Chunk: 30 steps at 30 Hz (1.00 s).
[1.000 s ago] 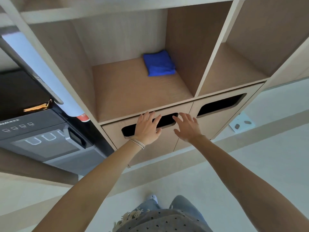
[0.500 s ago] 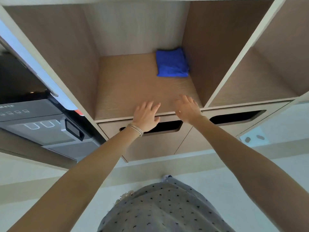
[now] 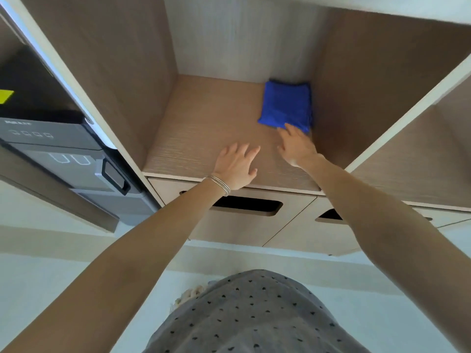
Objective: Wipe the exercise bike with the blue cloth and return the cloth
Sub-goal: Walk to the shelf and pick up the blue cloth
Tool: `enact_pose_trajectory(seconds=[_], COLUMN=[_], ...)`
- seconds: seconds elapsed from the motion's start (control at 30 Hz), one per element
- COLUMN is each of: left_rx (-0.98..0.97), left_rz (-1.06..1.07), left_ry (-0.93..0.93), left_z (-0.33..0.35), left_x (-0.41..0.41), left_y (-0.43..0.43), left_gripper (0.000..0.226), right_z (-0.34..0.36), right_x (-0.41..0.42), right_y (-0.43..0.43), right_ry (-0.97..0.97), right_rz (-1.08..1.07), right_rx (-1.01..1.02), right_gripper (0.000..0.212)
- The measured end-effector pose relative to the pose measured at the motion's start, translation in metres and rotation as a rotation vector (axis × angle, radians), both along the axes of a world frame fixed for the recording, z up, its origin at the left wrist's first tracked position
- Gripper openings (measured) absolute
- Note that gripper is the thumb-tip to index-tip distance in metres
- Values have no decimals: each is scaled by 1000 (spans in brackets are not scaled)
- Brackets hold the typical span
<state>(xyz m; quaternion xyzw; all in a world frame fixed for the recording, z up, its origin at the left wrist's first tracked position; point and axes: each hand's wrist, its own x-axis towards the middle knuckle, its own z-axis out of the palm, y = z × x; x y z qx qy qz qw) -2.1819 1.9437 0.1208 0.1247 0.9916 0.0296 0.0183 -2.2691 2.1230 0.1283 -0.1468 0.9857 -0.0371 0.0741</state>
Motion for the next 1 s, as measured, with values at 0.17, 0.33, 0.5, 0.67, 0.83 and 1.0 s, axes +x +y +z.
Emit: enact_pose_trajectory(seconds=[0.17, 0.33, 0.5, 0.67, 0.83, 1.0], left_rx=[-16, -28, -46, -59, -63, -78], left_rz=[72, 103, 94, 43, -31, -107], left_ry=[-16, -41, -53, -37, -18, 6], left_z=[-5, -10, -13, -20, -22, -22], left_x=[0, 0, 1, 4, 9, 19], left_y=[-9, -21, -25, -32, -42, -52], left_gripper=[65, 65, 65, 64, 63, 63], right_z=[2, -2, -11, -18, -27, -29], right_x=[-35, -48, -42, -21, 23, 72], right_y=[7, 3, -2, 7, 12, 7], right_ry=[-132, -165, -121, -67, 5, 44], right_rz=[-73, -35, -22, 24, 57, 21], right_rx=[15, 88, 74, -11, -92, -221], right_gripper=[65, 67, 63, 55, 50, 44])
